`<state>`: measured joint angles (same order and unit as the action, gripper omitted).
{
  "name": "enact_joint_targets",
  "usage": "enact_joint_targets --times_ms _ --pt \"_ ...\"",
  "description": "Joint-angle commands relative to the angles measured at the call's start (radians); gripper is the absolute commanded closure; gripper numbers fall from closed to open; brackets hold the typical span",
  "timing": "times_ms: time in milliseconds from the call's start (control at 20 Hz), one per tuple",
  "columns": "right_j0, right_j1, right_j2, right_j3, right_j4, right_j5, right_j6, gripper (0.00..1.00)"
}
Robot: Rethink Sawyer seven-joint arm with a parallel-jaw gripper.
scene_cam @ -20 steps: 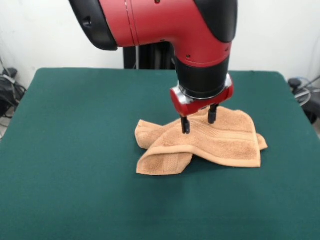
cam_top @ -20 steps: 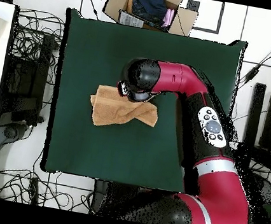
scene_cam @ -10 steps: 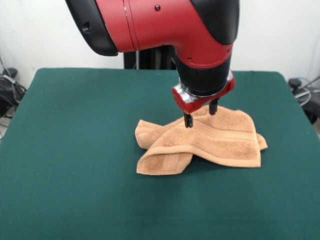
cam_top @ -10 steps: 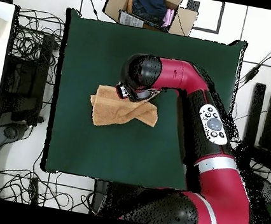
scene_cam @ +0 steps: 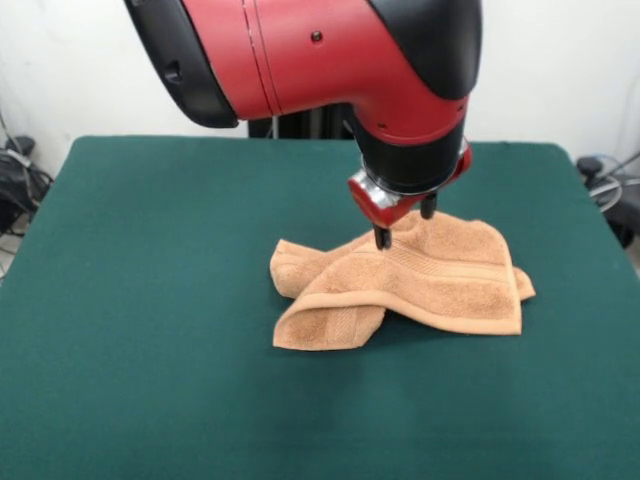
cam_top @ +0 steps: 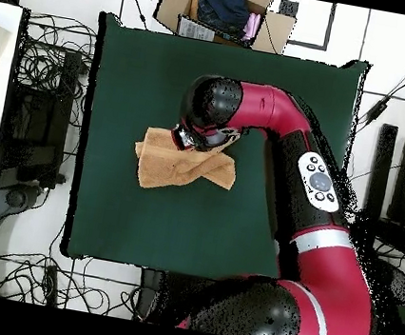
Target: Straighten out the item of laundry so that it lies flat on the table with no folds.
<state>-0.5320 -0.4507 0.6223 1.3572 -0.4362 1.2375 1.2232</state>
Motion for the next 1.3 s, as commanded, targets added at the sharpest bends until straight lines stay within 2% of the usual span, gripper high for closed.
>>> enact_joint_targets --times_ms 50,400,1300 --pt "0.000 0.028 0.078 -0.062 0.006 0.120 -0.248 0.00" --pt "0.019 0.048 0.080 -0.116 -0.002 0.140 -0.252 0.00" --pt "0.025 0.036 0.077 -0.156 -0.020 0.158 -0.274 0.00"
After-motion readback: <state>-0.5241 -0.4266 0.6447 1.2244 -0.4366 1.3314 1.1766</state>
